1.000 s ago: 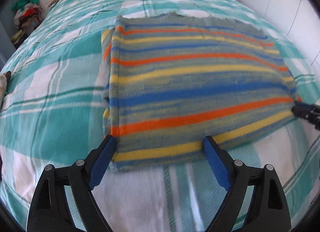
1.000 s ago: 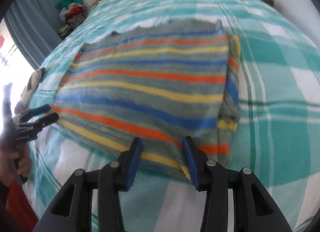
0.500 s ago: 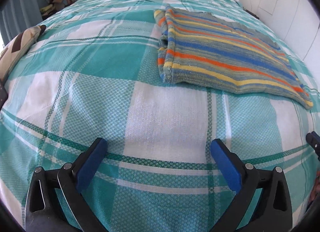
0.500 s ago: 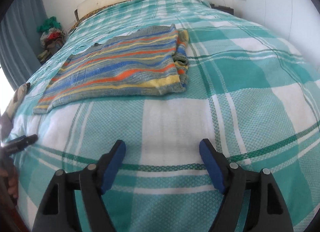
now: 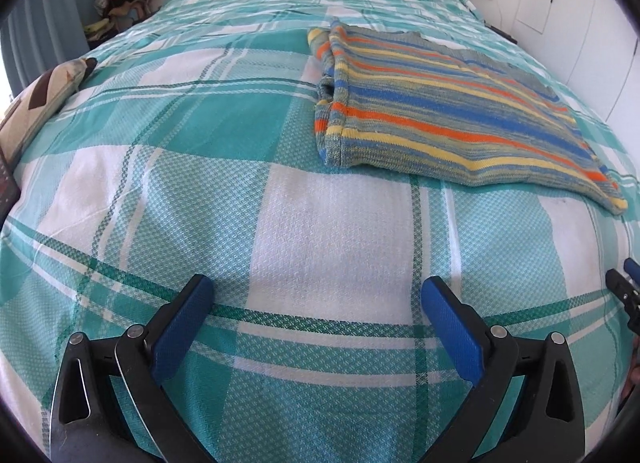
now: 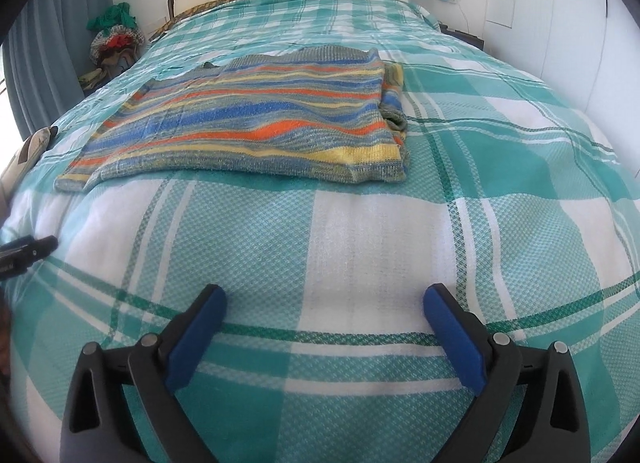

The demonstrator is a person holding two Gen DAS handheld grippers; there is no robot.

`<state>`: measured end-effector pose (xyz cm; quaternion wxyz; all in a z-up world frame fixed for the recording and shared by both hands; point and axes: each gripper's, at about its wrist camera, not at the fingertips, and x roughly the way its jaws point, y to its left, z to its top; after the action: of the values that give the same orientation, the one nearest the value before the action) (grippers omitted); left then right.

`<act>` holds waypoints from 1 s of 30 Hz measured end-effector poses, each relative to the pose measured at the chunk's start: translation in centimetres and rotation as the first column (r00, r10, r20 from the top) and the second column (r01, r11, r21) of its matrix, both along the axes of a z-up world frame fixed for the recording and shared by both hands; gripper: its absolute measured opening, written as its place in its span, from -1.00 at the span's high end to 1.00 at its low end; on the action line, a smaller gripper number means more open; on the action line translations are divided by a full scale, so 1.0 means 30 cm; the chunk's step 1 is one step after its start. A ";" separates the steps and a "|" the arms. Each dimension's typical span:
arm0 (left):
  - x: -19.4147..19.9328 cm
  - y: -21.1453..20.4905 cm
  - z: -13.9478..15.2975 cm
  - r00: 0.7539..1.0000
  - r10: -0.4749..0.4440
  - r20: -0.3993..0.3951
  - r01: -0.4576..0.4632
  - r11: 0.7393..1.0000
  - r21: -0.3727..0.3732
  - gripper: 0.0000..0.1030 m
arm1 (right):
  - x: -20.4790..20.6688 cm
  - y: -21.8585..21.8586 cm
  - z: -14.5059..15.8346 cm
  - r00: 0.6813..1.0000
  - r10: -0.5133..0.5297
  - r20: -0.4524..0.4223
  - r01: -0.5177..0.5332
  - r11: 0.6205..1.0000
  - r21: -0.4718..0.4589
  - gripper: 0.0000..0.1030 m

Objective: Fold small clothes

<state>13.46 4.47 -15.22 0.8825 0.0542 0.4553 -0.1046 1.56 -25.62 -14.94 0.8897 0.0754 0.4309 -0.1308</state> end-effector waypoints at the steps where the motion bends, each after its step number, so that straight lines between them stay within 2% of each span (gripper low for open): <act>1: 0.001 -0.001 0.000 1.000 0.000 -0.001 0.000 1.000 0.002 -0.99 | 0.000 0.000 -0.001 1.000 0.000 0.000 0.000 1.000 0.000 -0.93; 30: -0.001 -0.008 -0.005 1.000 0.003 -0.001 -0.003 1.000 0.012 -0.99 | 0.012 -0.003 -0.010 1.000 0.003 -0.017 -0.003 1.000 -0.002 -0.96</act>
<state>13.43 4.23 -15.36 0.8820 0.0586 0.4566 -0.1005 1.91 -25.70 -15.23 0.8863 0.0725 0.4385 -0.1305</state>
